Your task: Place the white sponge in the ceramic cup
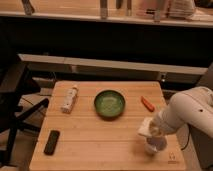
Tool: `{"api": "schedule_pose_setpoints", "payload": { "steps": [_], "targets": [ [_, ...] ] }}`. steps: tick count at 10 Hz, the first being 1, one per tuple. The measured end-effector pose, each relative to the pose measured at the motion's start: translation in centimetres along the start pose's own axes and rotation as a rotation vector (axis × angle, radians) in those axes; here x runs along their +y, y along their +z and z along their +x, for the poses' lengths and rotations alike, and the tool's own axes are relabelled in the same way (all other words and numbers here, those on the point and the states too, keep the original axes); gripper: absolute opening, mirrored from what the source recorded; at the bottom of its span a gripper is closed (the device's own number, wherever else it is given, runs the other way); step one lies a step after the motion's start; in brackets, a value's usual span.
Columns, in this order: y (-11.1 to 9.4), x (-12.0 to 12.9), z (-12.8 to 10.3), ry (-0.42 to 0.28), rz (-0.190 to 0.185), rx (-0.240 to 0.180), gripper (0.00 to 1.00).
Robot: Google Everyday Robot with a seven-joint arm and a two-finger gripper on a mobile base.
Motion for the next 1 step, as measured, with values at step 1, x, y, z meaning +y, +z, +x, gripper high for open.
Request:
{"api": "schedule_pose_setpoints", "payload": {
  "steps": [1],
  "targets": [
    [-0.07, 0.09, 0.04, 0.002, 0.0, 0.003, 0.0]
  ]
}}
